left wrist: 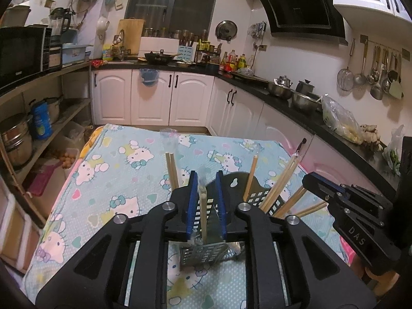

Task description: Organize utensils

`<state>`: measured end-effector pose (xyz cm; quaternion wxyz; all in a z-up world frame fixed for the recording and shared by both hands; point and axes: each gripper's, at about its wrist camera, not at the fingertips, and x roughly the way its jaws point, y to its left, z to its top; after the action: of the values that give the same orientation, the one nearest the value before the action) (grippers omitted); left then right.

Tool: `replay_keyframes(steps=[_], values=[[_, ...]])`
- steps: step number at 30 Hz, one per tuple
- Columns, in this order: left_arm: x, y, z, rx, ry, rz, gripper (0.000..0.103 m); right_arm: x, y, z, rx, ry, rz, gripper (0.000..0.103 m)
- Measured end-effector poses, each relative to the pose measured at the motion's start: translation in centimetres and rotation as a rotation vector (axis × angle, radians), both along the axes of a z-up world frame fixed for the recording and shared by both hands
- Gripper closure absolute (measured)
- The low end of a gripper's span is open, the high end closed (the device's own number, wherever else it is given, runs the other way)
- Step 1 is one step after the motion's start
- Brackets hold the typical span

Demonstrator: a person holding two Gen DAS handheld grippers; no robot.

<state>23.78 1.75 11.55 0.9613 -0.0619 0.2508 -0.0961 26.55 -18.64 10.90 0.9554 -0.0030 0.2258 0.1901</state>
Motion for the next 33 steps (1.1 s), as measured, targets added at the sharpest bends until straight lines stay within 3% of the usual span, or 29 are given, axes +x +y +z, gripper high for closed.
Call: replay_keyframes(steps=[8,11,16,18,29,30,31,33], values=[[-1.4,0.5,-0.1,-0.013,0.000,0.009,0.077,-0.9,-0.5,-0.1,-0.005,0.012,-0.004,0.097],[-1.9,0.7,-0.1,-0.015,-0.001,0.012,0.073,-1.4,-0.7,-0.1,-0.007,0.019,-0.005,0.089],[-3.1,1.0,0.2,-0.018,-0.007,0.018,0.067,-2.3,-1.0,0.0,-0.006,0.017,-0.007,0.086],[-3.8,1.2,0.4,-0.022,-0.009,0.020,0.059,-2.8,-1.2,0.1,-0.004,0.016,-0.006,0.082],[-6.8,1.3,0.4,-0.030,-0.004,0.016,0.056,-5.8,-1.6,-0.5,-0.025,0.010,-0.009,0.061],[-7.0,1.2,0.3,-0.030,-0.001,0.017,0.054,-6.1,-1.7,-0.6,-0.026,0.009,-0.012,0.060],[-7.1,1.2,0.2,-0.030,0.001,0.018,0.037,-6.3,-1.7,-0.7,-0.026,0.009,-0.013,0.058],[-7.7,1.0,-0.2,-0.026,0.006,0.016,0.032,-6.9,-1.9,-0.9,-0.029,0.007,-0.017,0.051]])
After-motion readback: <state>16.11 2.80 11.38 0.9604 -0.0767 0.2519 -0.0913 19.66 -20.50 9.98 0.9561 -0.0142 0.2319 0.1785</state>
